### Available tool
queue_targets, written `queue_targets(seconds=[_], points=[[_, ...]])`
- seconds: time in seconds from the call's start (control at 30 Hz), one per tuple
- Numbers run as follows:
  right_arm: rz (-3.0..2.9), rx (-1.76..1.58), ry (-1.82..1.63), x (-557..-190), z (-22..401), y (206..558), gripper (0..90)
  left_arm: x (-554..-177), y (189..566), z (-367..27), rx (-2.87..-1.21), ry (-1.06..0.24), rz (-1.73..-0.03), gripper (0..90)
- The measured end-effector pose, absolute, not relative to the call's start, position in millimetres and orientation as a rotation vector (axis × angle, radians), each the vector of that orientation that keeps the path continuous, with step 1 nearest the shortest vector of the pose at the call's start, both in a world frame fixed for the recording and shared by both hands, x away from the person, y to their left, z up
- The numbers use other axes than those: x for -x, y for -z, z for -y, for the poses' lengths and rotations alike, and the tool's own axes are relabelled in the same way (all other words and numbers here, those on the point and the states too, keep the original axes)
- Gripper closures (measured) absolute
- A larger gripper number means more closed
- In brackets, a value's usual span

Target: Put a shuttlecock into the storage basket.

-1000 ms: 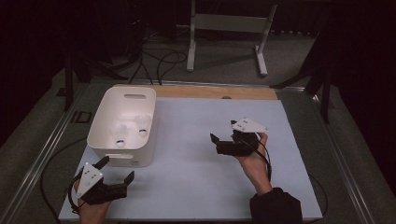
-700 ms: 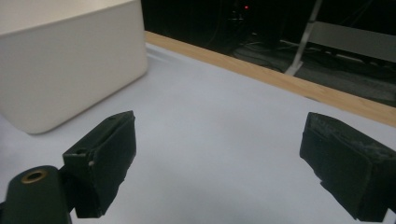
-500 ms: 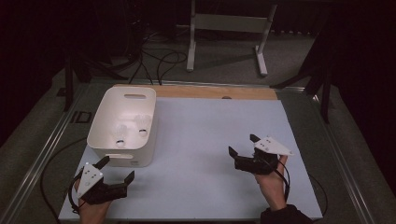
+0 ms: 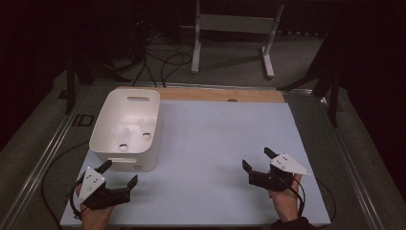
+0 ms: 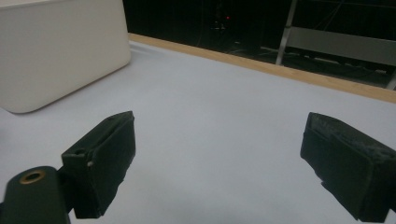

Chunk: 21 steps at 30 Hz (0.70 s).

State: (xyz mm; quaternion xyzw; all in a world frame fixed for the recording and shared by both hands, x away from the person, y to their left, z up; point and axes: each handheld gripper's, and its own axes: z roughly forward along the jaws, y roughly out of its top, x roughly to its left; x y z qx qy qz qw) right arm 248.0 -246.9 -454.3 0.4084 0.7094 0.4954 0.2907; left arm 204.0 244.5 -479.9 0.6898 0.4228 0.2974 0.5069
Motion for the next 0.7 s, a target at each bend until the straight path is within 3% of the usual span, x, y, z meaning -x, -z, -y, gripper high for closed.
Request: queue_targets(seconds=[0.7], points=[[-1.855,-1.102,-1.332,-239,260,470,10.2,-204,480,-244,-1.675,-0.722,-1.01,0.2]])
